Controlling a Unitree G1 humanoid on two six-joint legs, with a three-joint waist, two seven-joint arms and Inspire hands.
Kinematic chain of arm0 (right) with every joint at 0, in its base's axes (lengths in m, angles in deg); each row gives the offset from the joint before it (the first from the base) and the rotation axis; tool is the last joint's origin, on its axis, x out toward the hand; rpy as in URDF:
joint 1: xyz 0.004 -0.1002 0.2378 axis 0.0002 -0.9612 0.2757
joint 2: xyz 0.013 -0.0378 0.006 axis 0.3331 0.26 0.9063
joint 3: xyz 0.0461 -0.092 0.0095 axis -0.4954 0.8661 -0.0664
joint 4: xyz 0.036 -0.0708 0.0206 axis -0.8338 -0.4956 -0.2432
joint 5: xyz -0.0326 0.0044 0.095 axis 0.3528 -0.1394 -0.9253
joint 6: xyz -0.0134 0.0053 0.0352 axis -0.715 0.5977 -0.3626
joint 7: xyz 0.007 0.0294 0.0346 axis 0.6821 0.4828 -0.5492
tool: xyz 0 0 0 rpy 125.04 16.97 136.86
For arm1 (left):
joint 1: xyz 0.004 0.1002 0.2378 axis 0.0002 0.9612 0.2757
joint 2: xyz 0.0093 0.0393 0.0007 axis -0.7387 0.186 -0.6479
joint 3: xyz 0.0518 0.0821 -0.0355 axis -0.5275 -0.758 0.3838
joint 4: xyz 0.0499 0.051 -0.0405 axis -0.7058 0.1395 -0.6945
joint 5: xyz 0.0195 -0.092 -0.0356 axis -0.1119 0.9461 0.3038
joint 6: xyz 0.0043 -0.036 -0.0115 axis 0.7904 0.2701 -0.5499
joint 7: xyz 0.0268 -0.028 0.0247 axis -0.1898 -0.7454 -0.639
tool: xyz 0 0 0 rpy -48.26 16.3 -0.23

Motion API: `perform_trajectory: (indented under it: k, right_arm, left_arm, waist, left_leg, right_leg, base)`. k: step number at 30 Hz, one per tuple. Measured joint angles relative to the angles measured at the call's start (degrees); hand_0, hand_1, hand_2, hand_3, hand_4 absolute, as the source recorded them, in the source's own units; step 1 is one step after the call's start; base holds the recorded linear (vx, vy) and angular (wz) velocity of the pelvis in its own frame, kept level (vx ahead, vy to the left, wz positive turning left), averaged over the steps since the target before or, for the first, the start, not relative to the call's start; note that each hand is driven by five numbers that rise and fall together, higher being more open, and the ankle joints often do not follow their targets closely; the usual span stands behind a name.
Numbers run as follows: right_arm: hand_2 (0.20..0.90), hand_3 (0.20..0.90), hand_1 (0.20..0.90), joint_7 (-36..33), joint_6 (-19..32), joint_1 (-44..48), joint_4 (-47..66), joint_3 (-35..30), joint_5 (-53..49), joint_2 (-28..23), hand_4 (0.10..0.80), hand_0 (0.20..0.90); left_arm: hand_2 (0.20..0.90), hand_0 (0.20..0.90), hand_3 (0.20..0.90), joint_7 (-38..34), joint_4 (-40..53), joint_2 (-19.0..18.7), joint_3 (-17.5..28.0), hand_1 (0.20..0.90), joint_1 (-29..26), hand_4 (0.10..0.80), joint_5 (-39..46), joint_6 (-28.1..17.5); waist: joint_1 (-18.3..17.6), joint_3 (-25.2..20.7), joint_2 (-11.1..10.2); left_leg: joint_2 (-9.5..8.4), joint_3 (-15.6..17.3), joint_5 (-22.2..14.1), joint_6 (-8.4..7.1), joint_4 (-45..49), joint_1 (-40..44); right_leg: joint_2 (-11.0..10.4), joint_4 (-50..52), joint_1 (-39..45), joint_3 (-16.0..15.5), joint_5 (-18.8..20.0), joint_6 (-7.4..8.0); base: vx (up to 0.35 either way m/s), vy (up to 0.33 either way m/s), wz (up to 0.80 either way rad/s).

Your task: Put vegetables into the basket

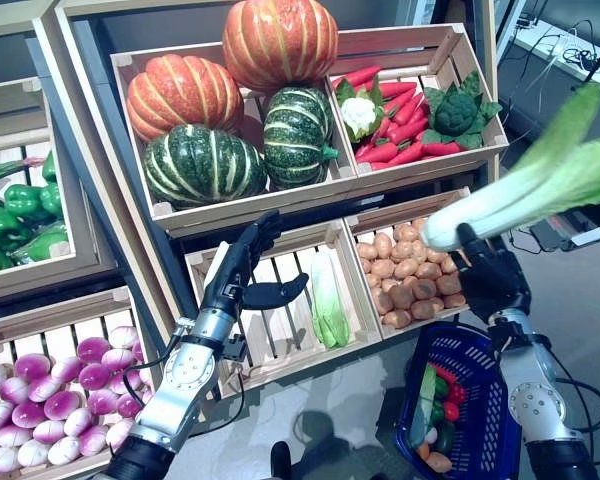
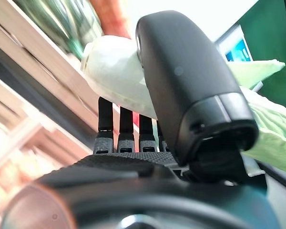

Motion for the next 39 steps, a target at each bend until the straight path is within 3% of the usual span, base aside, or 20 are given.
perform_trajectory:
  k: [9, 14, 19, 23, 30, 39]
  right_arm:
    - [0.3, 0.3, 0.3, -5.55, 4.62, -0.35, -19.54, -2.17, -5.81, 0.01, 0.4, 0.3]
    - [0.3, 0.3, 0.3, -6.55, 5.87, 2.27, -26.92, -2.19, -9.66, 0.01, 0.4, 0.3]
    - [0.3, 0.3, 0.3, -8.66, 5.95, 9.62, -32.56, -2.04, -9.64, -0.03, 0.4, 0.3]
    - [0.3, 0.3, 0.3, -10.17, 6.04, 12.42, -34.48, -1.4, -9.58, -0.6, 0.4, 0.3]
    - [0.3, 0.3, 0.3, -12.97, 5.58, 22.56, -43.9, 1.05, -8.85, -1.16, 0.4, 0.3]
    - [0.3, 0.3, 0.3, -12.85, -3.04, 31.72, -55.6, 4.88, -4.08, -4.5, 0.4, 0.3]
  left_arm:
    - [0.9, 0.9, 0.9, -1.99, 0.11, -0.39, 0.1, 0.9, 0.21, 0.8, 2.27, 1.38]
    - [0.9, 0.9, 0.9, -3.7, 0.02, -2.82, 0.05, 0.9, -3.83, 0.8, 2.25, 1.43]
    - [0.9, 0.9, 0.9, -4.96, -0.42, -4.59, -1.85, 0.9, -10.51, 0.8, 2.13, 1.43]
    - [0.9, 0.9, 0.9, -6.79, -0.48, -5.1, -3.62, 0.9, -13.98, 0.8, 1.57, 1.24]
    - [0.9, 0.9, 0.9, -9.65, -0.78, -5.0, -8.15, 0.9, -19.84, 0.8, 0.34, 1.2]
    - [0.9, 0.9, 0.9, -10.74, -1.48, -4.99, -9.85, 0.9, -26.32, 0.8, -0.33, 1.2]
  waist:
    - [0.1, 4.01, -0.45]
    - [0.37, 12.75, 0.13]
    - [1.6, 19.96, 0.96]
    - [3.05, 21.53, 1.05]
    - [4.03, 23.15, 2.14]
    - [4.8, 23.3, 2.54]
  left_leg:
    - [0.71, 0.08, 0.5, -0.17, 0.07, -2.74]
    - [1.39, -0.63, 1.05, -0.12, 3.62, -8.17]
    - [2.38, -2.28, -0.44, -0.26, 11.46, -14.94]
    - [2.02, -3.84, -1.58, -0.78, 18.43, -22.69]
    - [0.95, -6.61, -4.4, -1.2, 32.42, -35.31]
    - [-0.17, -6.89, -6.39, -0.98, 43.58, -46.94]
  right_leg:
    - [0.84, 1.53, -3.79, 1.11, 0.34, -0.07]
    - [1.2, 6.7, -9.7, 0.93, -0.31, -0.38]
    - [1.66, 18.77, -18.02, 0.94, -4.34, -1.31]
    - [0.45, 32.66, -28.28, 1.2, -9.64, -2.77]
    - [-2.14, 49.74, -41.19, 0.77, -15.1, -4.45]
    - [-4.11, 62.1, -53.06, 2.27, -18.28, -5.01]
  base:
    - [-0.137, -0.052, -0.06]
    - [-0.203, -0.099, 0.02]
    - [-0.16, -0.067, 0.05]
    - [-0.132, -0.013, 0.17]
    - [-0.089, 0.042, 0.14]
    - [-0.023, 0.037, 0.05]
